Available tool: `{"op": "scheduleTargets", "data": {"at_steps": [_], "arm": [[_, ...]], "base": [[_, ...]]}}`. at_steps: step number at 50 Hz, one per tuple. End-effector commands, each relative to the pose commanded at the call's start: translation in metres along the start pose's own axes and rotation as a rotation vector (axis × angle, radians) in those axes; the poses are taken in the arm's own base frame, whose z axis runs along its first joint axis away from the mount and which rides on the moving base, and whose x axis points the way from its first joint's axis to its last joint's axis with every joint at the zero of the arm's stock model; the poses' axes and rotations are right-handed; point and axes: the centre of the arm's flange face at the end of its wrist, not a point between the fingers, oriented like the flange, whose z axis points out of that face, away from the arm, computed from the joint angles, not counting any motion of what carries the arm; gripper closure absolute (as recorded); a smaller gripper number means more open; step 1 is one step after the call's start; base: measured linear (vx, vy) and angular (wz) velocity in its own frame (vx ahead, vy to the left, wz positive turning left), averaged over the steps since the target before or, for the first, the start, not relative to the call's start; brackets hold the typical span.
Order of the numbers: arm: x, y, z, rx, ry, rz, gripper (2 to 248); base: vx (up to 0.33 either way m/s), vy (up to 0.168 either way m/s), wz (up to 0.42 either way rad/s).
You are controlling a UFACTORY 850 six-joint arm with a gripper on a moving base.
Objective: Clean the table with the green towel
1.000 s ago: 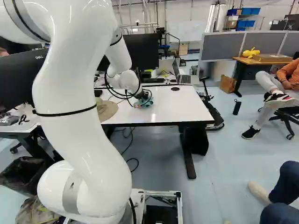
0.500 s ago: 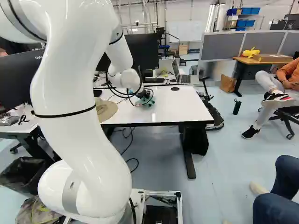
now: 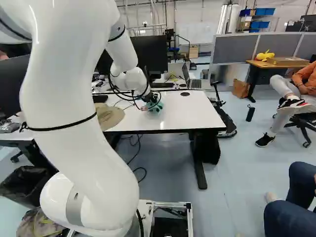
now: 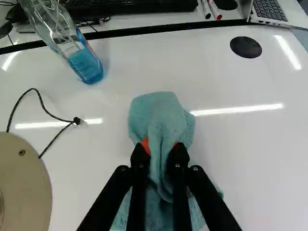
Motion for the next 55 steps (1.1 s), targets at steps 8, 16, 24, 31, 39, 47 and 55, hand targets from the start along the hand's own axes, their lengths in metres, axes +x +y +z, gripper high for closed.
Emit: {"op": "scheduleTargets", "data": {"at_steps": [8, 16, 24, 31, 39, 47, 55], "arm": [[-0.003, -0.002, -0.011, 0.003, -0.035, -0.003, 196], [-0.009, -0.004, -0.027, 0.006, -0.054, -0.006, 196], [-0.015, -0.005, -0.044, 0.008, -0.048, -0.008, 196], [-0.019, -0.004, -0.056, 0.008, -0.036, -0.008, 196], [-0.021, -0.003, -0.057, 0.006, -0.036, -0.005, 196], [-0.021, -0.001, -0.057, 0.003, -0.036, -0.002, 196], [-0.021, -0.001, -0.057, 0.003, -0.036, -0.002, 196]], "base": [[0.000, 0.000, 0.000], [0.000, 0.000, 0.000], [0.000, 0.000, 0.000], [0.000, 0.000, 0.000], [0.000, 0.000, 0.000], [0.000, 0.000, 0.000], [0.000, 0.000, 0.000]]}}
